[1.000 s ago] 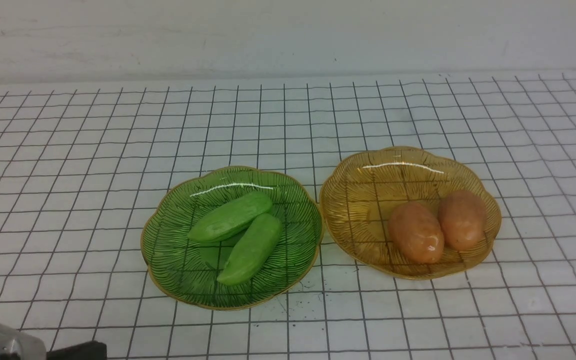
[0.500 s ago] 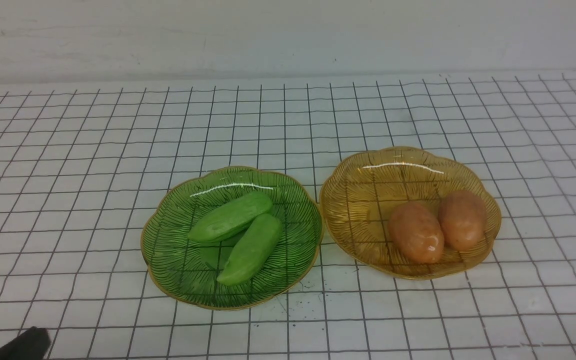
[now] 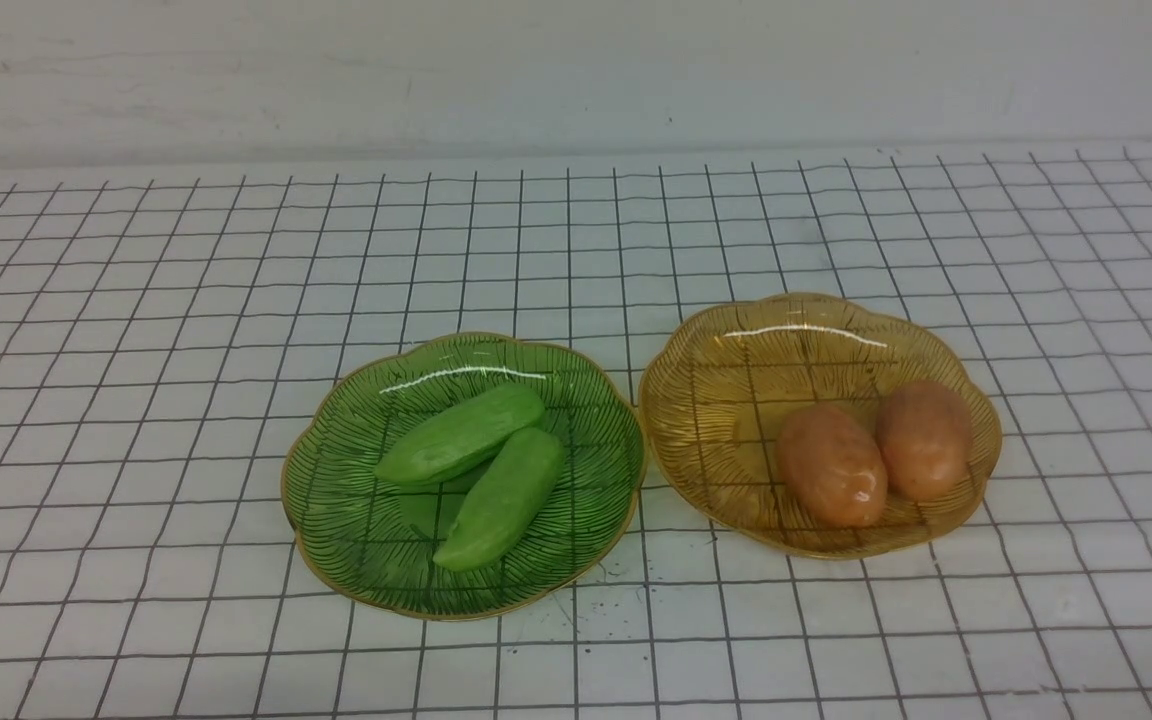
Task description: Put different types of vegetables on the plate.
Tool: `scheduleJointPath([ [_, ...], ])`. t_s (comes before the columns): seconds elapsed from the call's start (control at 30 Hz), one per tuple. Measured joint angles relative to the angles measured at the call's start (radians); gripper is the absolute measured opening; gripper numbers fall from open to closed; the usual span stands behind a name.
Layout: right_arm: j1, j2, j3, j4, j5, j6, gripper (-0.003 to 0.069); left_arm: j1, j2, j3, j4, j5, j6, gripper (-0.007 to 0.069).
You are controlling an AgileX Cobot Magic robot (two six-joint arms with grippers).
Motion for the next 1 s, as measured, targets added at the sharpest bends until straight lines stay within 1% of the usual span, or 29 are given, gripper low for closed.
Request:
scheduleJointPath([
  [0.1,0.000,0.000,0.000,0.000,0.000,0.000,-0.0014,-0.017,0.000,0.000,0.000,0.000,0.000,-0.0008],
  [1.0,0.000,0.000,0.000,0.000,0.000,0.000,-0.0015,-0.020,0.000,0.000,-0.001,0.001,0.000,-0.0008],
])
